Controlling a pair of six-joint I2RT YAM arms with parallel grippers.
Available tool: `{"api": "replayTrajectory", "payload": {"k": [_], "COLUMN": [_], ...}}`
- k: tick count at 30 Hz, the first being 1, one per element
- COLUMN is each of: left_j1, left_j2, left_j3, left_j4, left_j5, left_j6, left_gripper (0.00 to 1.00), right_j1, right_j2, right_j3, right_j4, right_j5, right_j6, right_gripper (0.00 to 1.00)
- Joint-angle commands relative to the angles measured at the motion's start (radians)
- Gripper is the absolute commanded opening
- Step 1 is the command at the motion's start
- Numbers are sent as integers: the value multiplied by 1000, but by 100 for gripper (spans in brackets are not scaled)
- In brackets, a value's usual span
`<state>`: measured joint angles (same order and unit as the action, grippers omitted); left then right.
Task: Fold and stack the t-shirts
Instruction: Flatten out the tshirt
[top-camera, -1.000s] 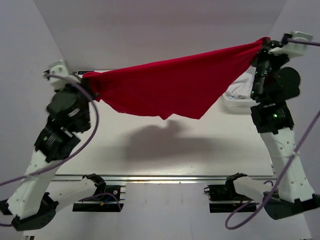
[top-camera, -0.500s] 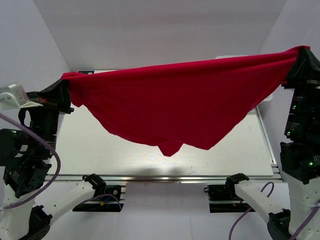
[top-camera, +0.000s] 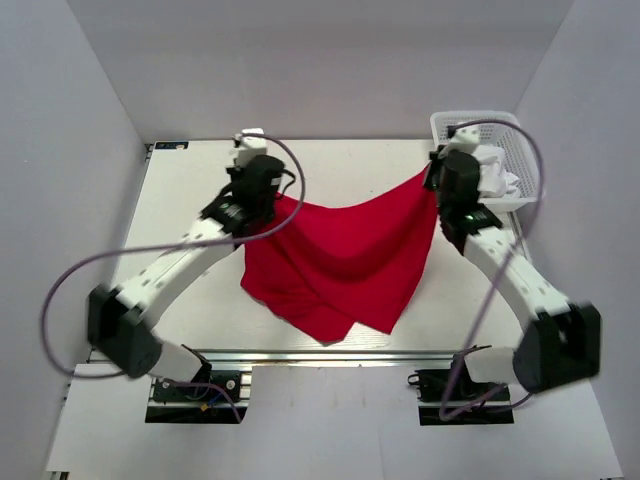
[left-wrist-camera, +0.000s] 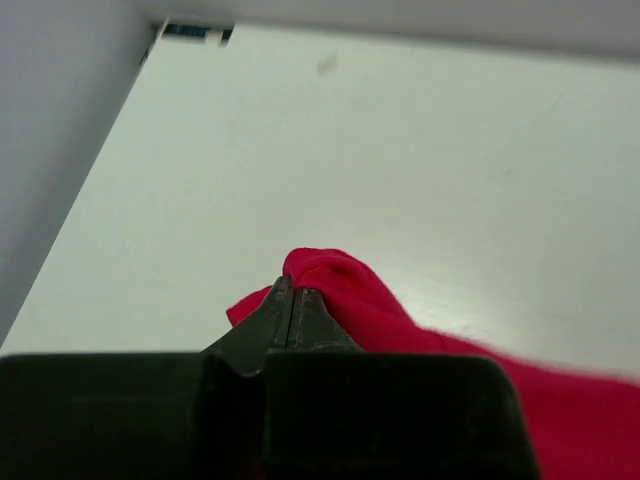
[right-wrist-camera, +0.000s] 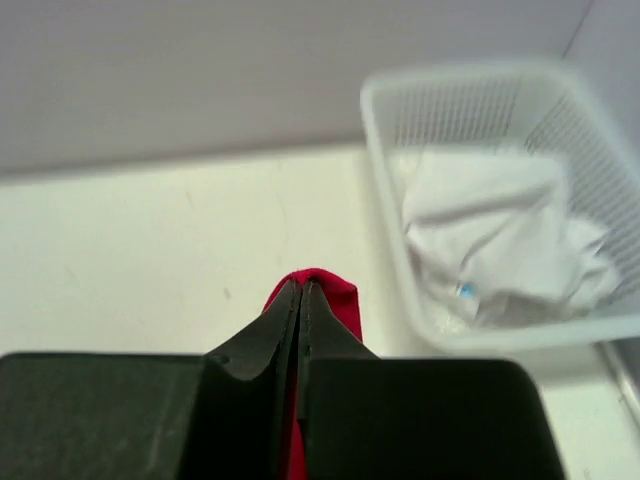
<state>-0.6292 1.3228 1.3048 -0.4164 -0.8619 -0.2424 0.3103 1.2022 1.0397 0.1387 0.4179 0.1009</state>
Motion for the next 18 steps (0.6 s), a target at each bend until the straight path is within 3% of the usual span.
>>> {"api": "replayTrajectory", "payload": {"k": [1, 7, 12, 14, 16, 17, 18], "left_j1": [58, 223, 318, 353, 390, 401, 410], "left_j2": [123, 463, 725, 803, 907, 936, 963], "left_j3": [19, 170, 382, 519, 654, 697, 774], "left_j4": [-70, -93, -133, -166, -220, -235, -277], "left_j5": [-98, -43, 21, 50, 101, 122, 153], "left_j6": [-98, -132, -132, -132, -132, -120, -120], "left_gripper": [0, 0, 3, 16, 49, 67, 93], "right_j1": [-7, -10, -17, -19, -19, -20, -19], "right_j2": [150, 594, 889, 1009, 1051, 1095, 1102], "right_j3": [58, 301, 661, 775, 893, 916, 966], "right_j4": [87, 1, -135, -204, -227, -241, -254], "right_j5": [-16, -25, -10, -14, -33, -42, -74], "right_j6": [60, 39, 20, 7, -4, -15, -26], "right_gripper": [0, 0, 0, 0, 4, 20, 31]}}
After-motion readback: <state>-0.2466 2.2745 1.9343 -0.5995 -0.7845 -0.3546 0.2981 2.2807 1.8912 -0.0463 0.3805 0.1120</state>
